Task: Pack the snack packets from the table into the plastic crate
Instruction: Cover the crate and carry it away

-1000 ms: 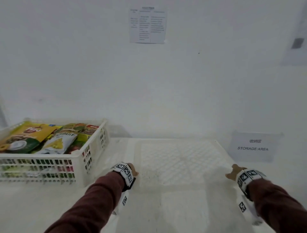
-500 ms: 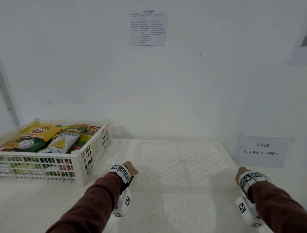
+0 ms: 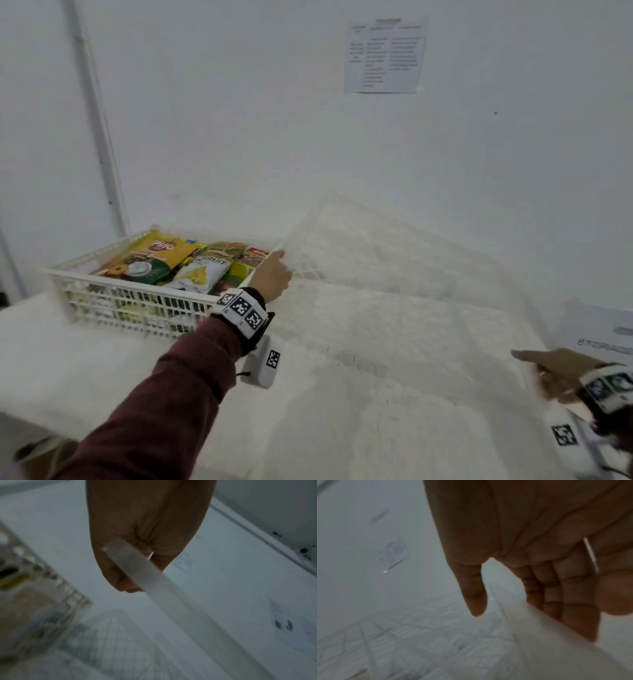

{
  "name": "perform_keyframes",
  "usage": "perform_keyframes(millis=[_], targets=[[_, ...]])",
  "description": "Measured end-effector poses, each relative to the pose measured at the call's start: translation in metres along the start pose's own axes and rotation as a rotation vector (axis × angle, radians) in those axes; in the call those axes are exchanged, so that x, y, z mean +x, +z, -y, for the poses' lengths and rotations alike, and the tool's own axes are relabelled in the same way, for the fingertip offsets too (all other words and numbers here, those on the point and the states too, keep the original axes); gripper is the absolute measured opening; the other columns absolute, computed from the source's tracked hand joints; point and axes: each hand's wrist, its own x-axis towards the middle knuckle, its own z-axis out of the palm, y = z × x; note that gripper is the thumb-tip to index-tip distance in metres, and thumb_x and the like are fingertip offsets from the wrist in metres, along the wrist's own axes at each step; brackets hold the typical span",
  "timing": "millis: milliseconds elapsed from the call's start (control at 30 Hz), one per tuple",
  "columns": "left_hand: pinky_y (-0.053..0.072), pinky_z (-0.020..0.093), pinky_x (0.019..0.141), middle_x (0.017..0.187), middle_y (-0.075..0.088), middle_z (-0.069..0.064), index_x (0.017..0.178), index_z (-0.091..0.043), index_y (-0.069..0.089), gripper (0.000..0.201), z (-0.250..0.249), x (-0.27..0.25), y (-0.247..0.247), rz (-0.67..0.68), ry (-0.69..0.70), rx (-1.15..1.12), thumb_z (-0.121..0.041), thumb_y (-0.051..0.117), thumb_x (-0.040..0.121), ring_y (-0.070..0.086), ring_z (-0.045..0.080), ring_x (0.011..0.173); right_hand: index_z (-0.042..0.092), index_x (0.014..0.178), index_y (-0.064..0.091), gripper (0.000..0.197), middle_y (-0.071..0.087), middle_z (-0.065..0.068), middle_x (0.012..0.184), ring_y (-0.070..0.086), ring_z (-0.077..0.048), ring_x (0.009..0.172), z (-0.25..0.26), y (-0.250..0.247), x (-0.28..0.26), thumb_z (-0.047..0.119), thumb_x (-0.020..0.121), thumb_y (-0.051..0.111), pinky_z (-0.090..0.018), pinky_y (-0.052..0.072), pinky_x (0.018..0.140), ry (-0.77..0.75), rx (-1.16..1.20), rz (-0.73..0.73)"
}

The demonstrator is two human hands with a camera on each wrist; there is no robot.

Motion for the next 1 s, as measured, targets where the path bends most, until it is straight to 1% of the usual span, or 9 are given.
perform_keyframes(millis=[100,167,267,467,600,700,800,867,1000], targets=[[0.048,0.022,0.06,0.086,0.054,0.004,0.137,0.0,0.036,0.043,0.01,-0.002,-0.059,-0.037,0.042,-0.009,0.003,0.04,0.094,0.054,0.022,0.07,0.0,0.095,0.045,0.037,0.049,-0.014,0.043,0.039,-0.018,0.025,0.038,0.023,-0.004,0.035,0.089,0.058,-0.014,0.026,0.037,-0.075,0.102,-0.038],[0.051,0.023,0.063,0.098,0.058,0.017,0.129,-0.001,0.042,0.035,0.028,0.001,-0.099,-0.07,0.031,0.073,0.002,0.042,0.094,0.057,0.032,0.077,0.004,0.09,0.042,0.032,0.051,-0.014,0.044,0.039,-0.019,0.025,0.068,0.045,-0.009,0.032,0.091,0.055,-0.014,0.027,0.035,-0.195,0.114,-0.035],[0.036,0.006,0.04,0.088,0.053,0.01,0.132,0.001,0.043,0.038,0.066,0.01,-0.159,-0.126,-0.044,0.133,-0.002,0.046,0.094,0.045,0.015,0.06,0.005,0.073,0.035,0.031,0.043,-0.011,0.036,0.039,-0.019,0.024,0.117,0.083,-0.018,0.019,0.091,0.057,-0.017,0.03,0.033,-0.307,0.085,-0.026],[0.044,0.036,0.086,0.12,0.054,0.022,0.133,0.006,0.043,0.046,0.143,0.045,-0.274,-0.141,-0.199,0.305,-0.005,0.054,0.091,0.055,0.033,0.106,0.004,0.066,0.039,0.03,0.039,-0.01,0.042,0.039,-0.02,0.032,0.226,0.168,-0.045,0.011,0.09,0.056,-0.02,0.03,0.033,-0.447,0.022,0.018],[0.034,0.033,0.103,0.137,0.046,0.022,0.131,0.007,0.047,0.044,0.187,0.091,-0.336,-0.067,-0.243,0.47,-0.008,0.055,0.091,0.044,0.032,0.127,0.001,0.066,0.047,0.032,0.044,-0.011,0.036,0.038,-0.02,0.029,0.294,0.214,-0.054,0.021,0.09,0.053,-0.017,0.027,0.036,-0.455,-0.09,0.026],[0.031,0.033,0.106,0.139,0.045,0.021,0.13,0.006,0.048,0.043,0.216,0.125,-0.366,-0.028,-0.259,0.53,-0.01,0.055,0.091,0.041,0.031,0.129,0.001,0.044,0.048,0.052,0.044,-0.011,0.029,0.03,-0.018,0.024,0.333,0.243,-0.053,0.024,0.09,0.051,-0.016,0.022,0.036,-0.415,-0.165,0.019],[0.033,0.03,0.103,0.136,0.048,0.019,0.128,0.005,0.05,0.04,0.237,0.149,-0.382,0.034,-0.291,0.577,-0.013,0.053,0.093,0.044,0.028,0.127,0.008,0.025,0.046,0.068,0.042,-0.009,0.027,0.028,-0.015,0.021,0.355,0.269,-0.051,0.025,0.09,0.052,-0.017,0.022,0.036,-0.404,-0.239,0.011],[0.036,0.026,0.088,0.116,0.055,0.018,0.109,0.005,0.056,0.026,0.25,0.164,-0.388,0.097,-0.307,0.602,-0.015,0.051,0.094,0.05,0.022,0.109,0.01,0.023,0.046,0.07,0.042,-0.006,0.026,0.029,-0.013,0.021,0.363,0.281,-0.048,0.026,0.091,0.052,-0.018,0.024,0.037,-0.402,-0.282,0.012],[0.023,0.019,0.071,0.094,0.038,0.003,0.087,-0.009,0.039,0.017,0.271,0.188,-0.396,0.174,-0.253,0.703,-0.02,0.05,0.094,0.034,0.012,0.091,0.015,0.019,0.043,0.074,0.041,-0.002,0.025,0.029,-0.011,0.02,0.373,0.296,-0.042,0.025,0.092,0.051,-0.02,0.027,0.04,-0.404,-0.327,0.014]])
